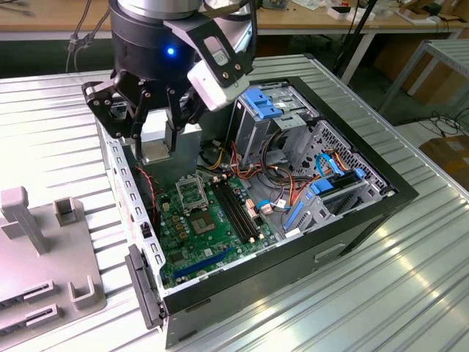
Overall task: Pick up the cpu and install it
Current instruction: 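Pick up the cpu and move it towards the insertion slot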
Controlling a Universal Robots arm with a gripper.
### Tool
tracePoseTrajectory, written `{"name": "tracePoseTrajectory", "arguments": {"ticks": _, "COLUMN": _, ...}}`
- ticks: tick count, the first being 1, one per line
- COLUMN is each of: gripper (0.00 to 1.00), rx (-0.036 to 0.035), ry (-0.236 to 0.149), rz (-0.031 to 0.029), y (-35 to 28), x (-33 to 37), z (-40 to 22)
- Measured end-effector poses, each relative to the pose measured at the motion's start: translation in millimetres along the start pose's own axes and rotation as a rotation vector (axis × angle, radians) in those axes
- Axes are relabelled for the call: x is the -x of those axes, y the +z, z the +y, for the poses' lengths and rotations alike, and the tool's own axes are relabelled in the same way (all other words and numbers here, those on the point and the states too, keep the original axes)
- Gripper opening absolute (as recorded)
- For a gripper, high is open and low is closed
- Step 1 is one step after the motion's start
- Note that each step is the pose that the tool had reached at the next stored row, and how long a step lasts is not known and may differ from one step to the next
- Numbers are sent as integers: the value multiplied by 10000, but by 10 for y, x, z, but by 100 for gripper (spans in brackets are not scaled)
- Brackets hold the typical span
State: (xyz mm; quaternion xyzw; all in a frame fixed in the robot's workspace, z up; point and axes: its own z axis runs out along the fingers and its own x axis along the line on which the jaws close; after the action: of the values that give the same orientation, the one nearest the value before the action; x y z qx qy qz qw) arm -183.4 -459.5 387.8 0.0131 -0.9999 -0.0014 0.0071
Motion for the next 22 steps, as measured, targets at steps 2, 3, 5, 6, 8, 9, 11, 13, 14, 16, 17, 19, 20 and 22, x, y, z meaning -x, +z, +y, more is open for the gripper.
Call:
{"name": "tracePoseTrajectory", "arguments": {"ticks": 2, "gripper": 47, "rx": 0, "ry": 0, "rz": 0, "y": 0, "x": 35, "z": -1}}
{"name": "tracePoseTrajectory", "arguments": {"ticks": 3, "gripper": 47, "rx": -1, "ry": 1, "rz": 0, "y": -1, "x": 61, "z": -2}}
{"name": "tracePoseTrajectory", "arguments": {"ticks": 5, "gripper": 47, "rx": 0, "ry": 2, "rz": -1, "y": -1, "x": 93, "z": -2}}
{"name": "tracePoseTrajectory", "arguments": {"ticks": 6, "gripper": 47, "rx": 0, "ry": 1, "rz": 0, "y": -2, "x": 116, "z": -3}}
{"name": "tracePoseTrajectory", "arguments": {"ticks": 8, "gripper": 47, "rx": -1, "ry": 1, "rz": 0, "y": -2, "x": 145, "z": -4}}
{"name": "tracePoseTrajectory", "arguments": {"ticks": 9, "gripper": 47, "rx": -1, "ry": 1, "rz": 0, "y": -3, "x": 161, "z": -5}}
{"name": "tracePoseTrajectory", "arguments": {"ticks": 11, "gripper": 47, "rx": -1, "ry": 1, "rz": 0, "y": -3, "x": 195, "z": -6}}
{"name": "tracePoseTrajectory", "arguments": {"ticks": 13, "gripper": 47, "rx": 0, "ry": 0, "rz": 0, "y": -3, "x": 231, "z": -7}}
{"name": "tracePoseTrajectory", "arguments": {"ticks": 14, "gripper": 47, "rx": -1, "ry": 1, "rz": 0, "y": -4, "x": 245, "z": -7}}
{"name": "tracePoseTrajectory", "arguments": {"ticks": 16, "gripper": 47, "rx": -1, "ry": 2, "rz": 0, "y": -4, "x": 274, "z": -8}}
{"name": "tracePoseTrajectory", "arguments": {"ticks": 17, "gripper": 47, "rx": -1, "ry": 1, "rz": 0, "y": -4, "x": 291, "z": -9}}
{"name": "tracePoseTrajectory", "arguments": {"ticks": 19, "gripper": 47, "rx": -1, "ry": 2, "rz": 0, "y": -5, "x": 315, "z": -9}}
{"name": "tracePoseTrajectory", "arguments": {"ticks": 20, "gripper": 47, "rx": 0, "ry": 3, "rz": 0, "y": -4, "x": 325, "z": -10}}
{"name": "tracePoseTrajectory", "arguments": {"ticks": 22, "gripper": 47, "rx": 0, "ry": 3, "rz": 0, "y": -4, "x": 353, "z": -11}}
